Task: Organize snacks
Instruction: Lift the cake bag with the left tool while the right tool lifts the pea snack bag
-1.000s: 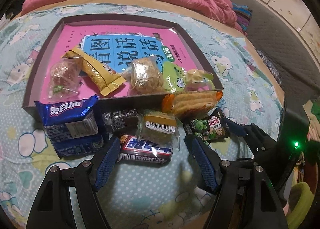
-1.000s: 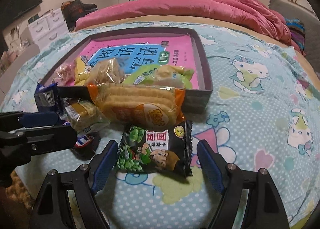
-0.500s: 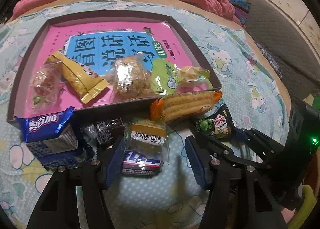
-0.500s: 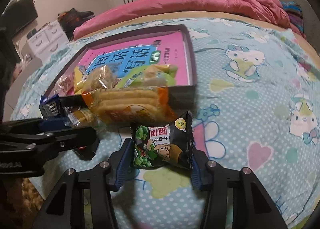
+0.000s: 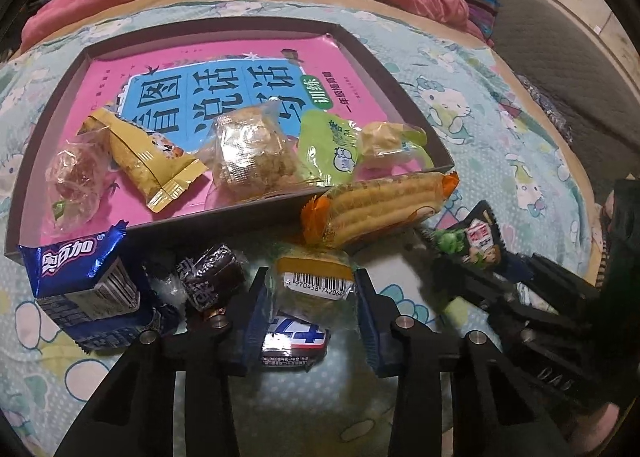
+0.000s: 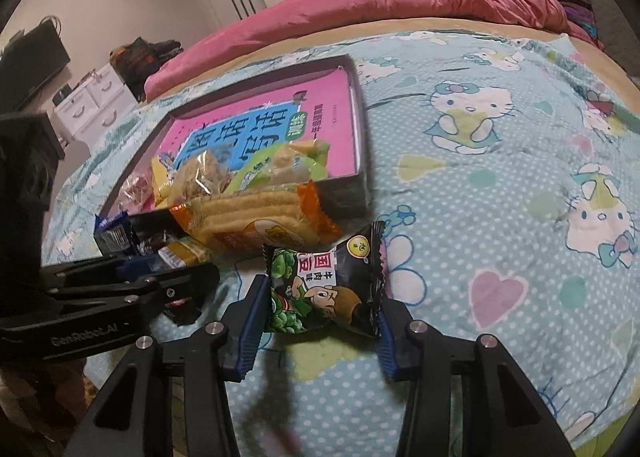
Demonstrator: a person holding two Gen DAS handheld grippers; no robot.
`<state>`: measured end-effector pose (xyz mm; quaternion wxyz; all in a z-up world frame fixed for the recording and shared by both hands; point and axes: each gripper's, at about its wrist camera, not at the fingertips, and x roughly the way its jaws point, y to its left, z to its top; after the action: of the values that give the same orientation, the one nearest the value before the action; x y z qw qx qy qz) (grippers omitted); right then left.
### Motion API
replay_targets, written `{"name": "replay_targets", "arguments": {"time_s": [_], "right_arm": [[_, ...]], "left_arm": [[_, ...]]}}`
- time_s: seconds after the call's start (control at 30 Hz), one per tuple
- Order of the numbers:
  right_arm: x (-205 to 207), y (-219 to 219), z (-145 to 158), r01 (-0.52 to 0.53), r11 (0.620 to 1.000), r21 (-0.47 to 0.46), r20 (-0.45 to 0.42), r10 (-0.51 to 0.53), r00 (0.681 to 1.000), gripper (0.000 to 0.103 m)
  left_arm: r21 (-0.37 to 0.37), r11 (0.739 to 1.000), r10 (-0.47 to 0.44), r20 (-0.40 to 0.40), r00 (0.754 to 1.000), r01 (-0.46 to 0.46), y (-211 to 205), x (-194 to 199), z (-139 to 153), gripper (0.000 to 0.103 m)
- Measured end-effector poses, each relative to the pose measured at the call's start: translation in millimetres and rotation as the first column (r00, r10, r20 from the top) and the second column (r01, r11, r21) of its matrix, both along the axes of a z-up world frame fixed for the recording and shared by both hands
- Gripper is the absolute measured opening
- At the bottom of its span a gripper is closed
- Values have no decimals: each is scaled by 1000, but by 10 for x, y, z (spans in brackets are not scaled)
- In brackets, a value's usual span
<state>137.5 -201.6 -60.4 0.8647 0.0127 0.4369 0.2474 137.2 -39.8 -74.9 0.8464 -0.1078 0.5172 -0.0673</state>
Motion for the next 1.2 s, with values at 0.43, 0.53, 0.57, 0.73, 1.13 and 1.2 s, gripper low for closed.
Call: {"name": "replay_targets", "arguments": {"time_s": [0.43,0.53,0.57,0.73,1.13,1.2], "right_arm": [[-150,67,206,-19,1000,2,80,19,997,47],[-196,109,256,-32,999,-10,107,33,994,47],[-206,127,268,-36,999,-15,113,37,993,47],[-251,188,306,-53,998,-17,125,55,991,47],[-332,345,468,-70,998,2,153,69,986,47],[-335,357,501,-70,998,6,158,68,985,47]], "left_arm": [[-81,997,12,49,999,-8,229,-285,272,39],[-93,996,21,68,997,-15,280,-354,355,39],[-98,995,28,80,996,-20,309,-376,399,39],[-106,993,60,121,991,-47,430,-451,543,39],[-127,987,118,171,978,-96,646,-520,699,39],[-130,985,133,185,974,-110,707,-519,731,39]]}}
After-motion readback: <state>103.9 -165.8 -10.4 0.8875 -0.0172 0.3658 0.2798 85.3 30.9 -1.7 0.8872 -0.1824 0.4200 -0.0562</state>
